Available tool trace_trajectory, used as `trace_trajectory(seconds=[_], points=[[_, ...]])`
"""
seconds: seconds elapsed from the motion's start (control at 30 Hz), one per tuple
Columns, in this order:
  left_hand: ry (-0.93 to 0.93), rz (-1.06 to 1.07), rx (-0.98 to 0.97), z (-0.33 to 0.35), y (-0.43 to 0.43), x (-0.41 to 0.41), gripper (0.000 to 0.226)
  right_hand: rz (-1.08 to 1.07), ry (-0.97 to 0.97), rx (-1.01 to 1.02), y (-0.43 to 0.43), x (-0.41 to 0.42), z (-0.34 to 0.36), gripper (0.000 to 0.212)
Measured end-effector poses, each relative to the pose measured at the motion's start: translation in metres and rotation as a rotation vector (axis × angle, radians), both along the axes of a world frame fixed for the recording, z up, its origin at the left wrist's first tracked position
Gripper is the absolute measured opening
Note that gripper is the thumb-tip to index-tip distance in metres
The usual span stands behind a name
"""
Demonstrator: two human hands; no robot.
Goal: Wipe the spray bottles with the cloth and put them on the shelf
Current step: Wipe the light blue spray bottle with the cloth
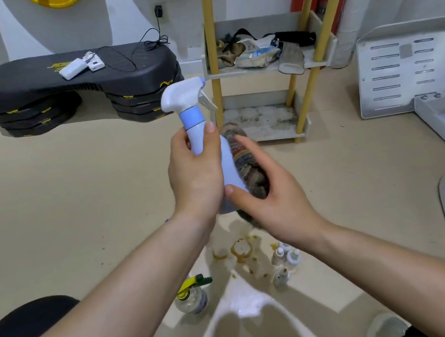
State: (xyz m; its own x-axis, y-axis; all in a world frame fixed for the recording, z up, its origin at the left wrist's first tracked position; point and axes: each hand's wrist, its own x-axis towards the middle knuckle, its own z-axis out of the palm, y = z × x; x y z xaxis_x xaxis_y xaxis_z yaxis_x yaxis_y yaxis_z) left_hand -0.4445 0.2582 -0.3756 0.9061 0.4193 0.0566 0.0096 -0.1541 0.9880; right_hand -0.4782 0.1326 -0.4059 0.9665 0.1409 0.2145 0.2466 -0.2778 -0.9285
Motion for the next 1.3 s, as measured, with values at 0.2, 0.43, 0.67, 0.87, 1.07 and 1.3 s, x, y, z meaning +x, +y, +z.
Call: trace_trajectory(seconds=[0.2, 0.43, 0.67, 0.87, 1.07, 1.3], points=[[0.046, -0.061, -0.254, -0.003, 0.007, 0.008, 0.033, 0.194, 0.154, 0.068, 0.001, 0.008, 0.016, 0.060], [0.129, -0.163, -0.515, 0.008, 0.016, 0.018, 0.037, 0.126, 0.459, 0.348, 0.001, 0.013, 0.008, 0.030], [0.141, -0.256, -0.591, 0.008, 0.021, 0.018, 0.038, 0.139, 0.060, 0.075, 0.010, -0.006, 0.009, 0.052], [0.055, -0.301, -0.781, 0.010, 0.006, 0.013, 0.047, 0.124, -0.144, -0.151, 0.006, -0.005, 0.020, 0.054], [0.108, -0.334, -0.687, 0.008, -0.003, 0.010, 0.071, 0.165, -0.180, -0.321, 0.006, 0.004, 0.029, 0.061], [0.157, -0.313, -0.582, -0.002, -0.007, 0.015, 0.087, 0.226, 0.029, 0.123, 0.002, 0.018, 0.020, 0.045]])
